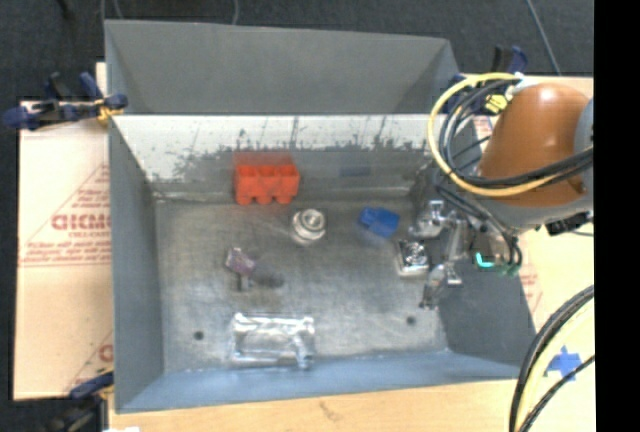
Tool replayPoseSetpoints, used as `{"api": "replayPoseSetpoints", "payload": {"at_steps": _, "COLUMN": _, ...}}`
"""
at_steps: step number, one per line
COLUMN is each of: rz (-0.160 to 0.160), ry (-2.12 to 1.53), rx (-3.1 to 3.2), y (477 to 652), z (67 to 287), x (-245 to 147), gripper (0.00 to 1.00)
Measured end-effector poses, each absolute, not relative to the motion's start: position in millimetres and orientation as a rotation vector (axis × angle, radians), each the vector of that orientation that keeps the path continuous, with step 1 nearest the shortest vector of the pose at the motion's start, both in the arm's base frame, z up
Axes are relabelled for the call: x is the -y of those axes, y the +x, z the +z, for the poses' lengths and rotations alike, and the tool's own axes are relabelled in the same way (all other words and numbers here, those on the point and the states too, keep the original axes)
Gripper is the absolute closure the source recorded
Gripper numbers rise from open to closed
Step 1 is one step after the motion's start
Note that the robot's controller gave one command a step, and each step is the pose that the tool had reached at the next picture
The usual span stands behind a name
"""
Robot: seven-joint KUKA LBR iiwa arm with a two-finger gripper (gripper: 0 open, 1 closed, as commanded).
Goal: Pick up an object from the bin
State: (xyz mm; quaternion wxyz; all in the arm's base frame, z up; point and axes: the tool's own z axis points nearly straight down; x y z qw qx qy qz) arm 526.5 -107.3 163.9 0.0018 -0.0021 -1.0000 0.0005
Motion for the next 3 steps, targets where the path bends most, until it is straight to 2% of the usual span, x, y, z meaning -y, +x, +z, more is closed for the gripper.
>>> {"api": "replayPoseSetpoints", "payload": {"at_steps": 1, "rz": 0.008, "ry": 0.34, "rx": 3.147, "y": 590.0, "z": 97, "x": 120, "gripper": 0.0}}
{"api": "replayPoseSetpoints", "payload": {"at_steps": 2, "rz": 0.001, "ry": 0.165, "rx": 3.146, "y": 636.2, "z": 81, "x": 116, "gripper": 0.0}}
{"api": "replayPoseSetpoints", "payload": {"at_steps": 3, "rz": 0.008, "ry": 0.626, "rx": 3.092, "y": 658.0, "z": 75, "x": 47, "gripper": 0.0}}
